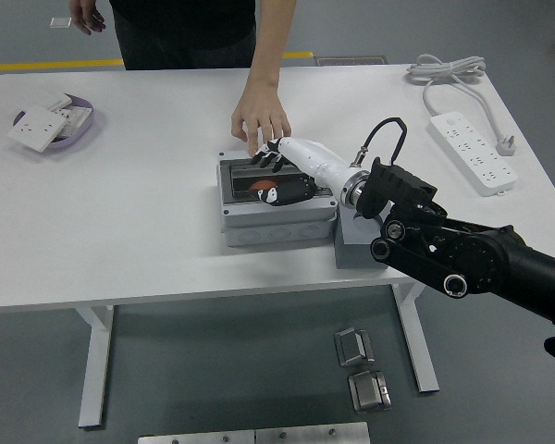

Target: Pick up the cylinder from the cube,place it in the box,flap close box

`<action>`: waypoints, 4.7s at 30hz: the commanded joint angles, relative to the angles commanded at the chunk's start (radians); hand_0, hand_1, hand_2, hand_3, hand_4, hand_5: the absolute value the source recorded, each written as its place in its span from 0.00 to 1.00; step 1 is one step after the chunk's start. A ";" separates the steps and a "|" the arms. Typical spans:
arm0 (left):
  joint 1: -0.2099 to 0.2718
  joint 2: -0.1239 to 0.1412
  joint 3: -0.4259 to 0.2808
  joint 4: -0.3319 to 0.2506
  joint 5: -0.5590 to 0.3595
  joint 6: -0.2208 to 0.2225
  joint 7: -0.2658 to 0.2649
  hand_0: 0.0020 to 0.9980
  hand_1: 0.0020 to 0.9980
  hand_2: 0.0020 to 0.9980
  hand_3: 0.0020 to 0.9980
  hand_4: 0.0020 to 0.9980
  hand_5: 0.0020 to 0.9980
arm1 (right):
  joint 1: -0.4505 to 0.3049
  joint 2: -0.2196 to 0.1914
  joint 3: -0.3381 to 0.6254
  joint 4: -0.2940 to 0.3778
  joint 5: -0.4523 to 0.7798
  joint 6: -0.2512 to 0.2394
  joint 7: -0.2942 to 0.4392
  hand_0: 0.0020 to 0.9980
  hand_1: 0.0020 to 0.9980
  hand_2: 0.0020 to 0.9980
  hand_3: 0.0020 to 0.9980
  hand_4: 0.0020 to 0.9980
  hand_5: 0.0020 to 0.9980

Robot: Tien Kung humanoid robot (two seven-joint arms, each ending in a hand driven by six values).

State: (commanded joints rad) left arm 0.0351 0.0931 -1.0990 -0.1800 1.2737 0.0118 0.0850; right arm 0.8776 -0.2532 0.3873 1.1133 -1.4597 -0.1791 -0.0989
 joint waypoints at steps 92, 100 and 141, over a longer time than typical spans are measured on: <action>0.015 -0.010 -0.058 0.000 0.001 0.012 -0.015 0.60 0.62 0.57 0.60 0.64 0.29 | -0.713 -0.012 1.325 0.240 0.174 -0.135 0.369 0.74 0.72 0.73 0.71 0.79 0.36; 0.014 -0.012 -0.054 0.000 -0.002 0.011 -0.017 0.60 0.62 0.57 0.60 0.64 0.29 | -0.709 -0.014 1.320 0.239 0.170 -0.134 0.365 0.74 0.72 0.73 0.70 0.79 0.35; 0.012 -0.009 -0.061 0.000 0.005 0.003 -0.011 0.60 0.62 0.57 0.60 0.64 0.29 | -0.695 -0.021 1.297 0.235 0.149 -0.141 0.357 0.74 0.72 0.73 0.70 0.79 0.36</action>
State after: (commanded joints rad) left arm 0.0470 0.0842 -1.1598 -0.1800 1.2792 0.0151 0.0743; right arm 0.1825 -0.2737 1.6844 1.3486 -1.3111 -0.3201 0.2578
